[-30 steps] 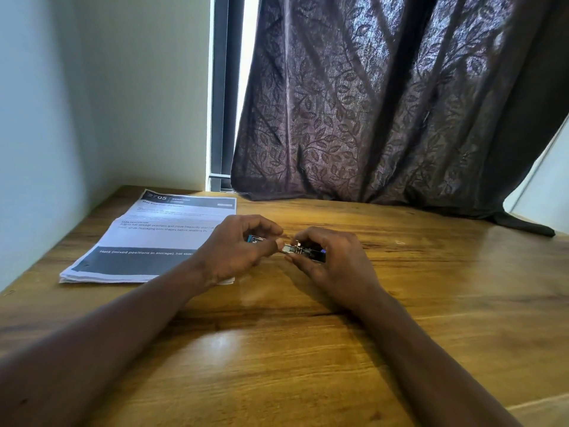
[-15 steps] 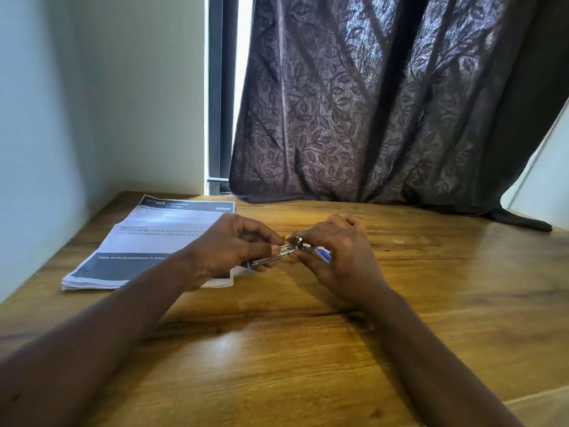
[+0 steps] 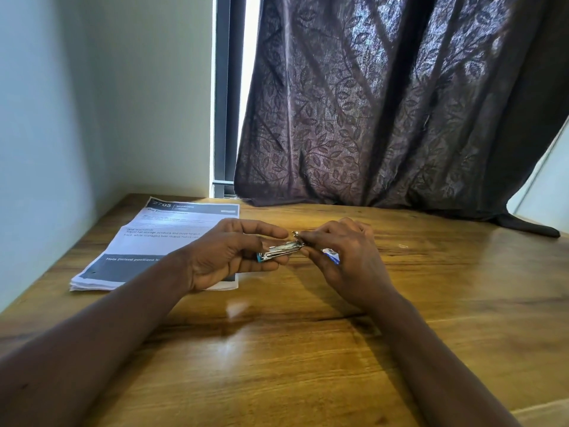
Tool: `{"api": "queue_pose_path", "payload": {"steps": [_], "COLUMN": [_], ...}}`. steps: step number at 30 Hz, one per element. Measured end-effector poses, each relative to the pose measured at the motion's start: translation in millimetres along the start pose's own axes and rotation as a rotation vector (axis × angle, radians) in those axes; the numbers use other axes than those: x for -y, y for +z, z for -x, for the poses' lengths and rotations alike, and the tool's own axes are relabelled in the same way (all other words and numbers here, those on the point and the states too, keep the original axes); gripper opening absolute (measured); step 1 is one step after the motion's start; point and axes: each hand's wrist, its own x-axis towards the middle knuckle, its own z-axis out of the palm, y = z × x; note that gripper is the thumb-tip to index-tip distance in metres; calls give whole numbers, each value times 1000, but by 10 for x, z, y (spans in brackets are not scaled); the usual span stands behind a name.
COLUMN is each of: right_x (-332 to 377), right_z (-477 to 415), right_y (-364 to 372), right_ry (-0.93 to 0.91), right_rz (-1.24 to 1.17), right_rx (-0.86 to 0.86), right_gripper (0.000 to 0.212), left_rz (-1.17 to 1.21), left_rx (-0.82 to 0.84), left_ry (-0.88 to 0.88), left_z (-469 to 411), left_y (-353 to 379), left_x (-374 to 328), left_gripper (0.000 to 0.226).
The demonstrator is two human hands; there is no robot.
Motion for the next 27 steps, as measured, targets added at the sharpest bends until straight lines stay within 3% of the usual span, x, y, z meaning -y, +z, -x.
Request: {"api": "queue_pose_path", "payload": {"steps": [13, 17, 20, 24, 27], "right_x": [148, 156, 121, 94, 56], "right_z": [-18, -23, -19, -3, 2], "right_y": [18, -42, -96, -61, -52], "right_ry": [-74, 115, 241, 175, 211], "right_rz": [259, 259, 107, 127, 12], "right_rx": [28, 26, 86, 209, 125], "right_gripper": [35, 52, 60, 47, 28], "left_rz": [4, 43, 82, 142, 165], "left_rx": [-116, -174, -219, -306, -389], "left_ry": [43, 126, 182, 221, 260], "left_z": [-27, -29, -46, -62, -68], "left_y": [-13, 18, 11, 12, -20], "left_x": [43, -18, -35, -15, -30], "left_gripper": [31, 37, 33, 28, 34]}}
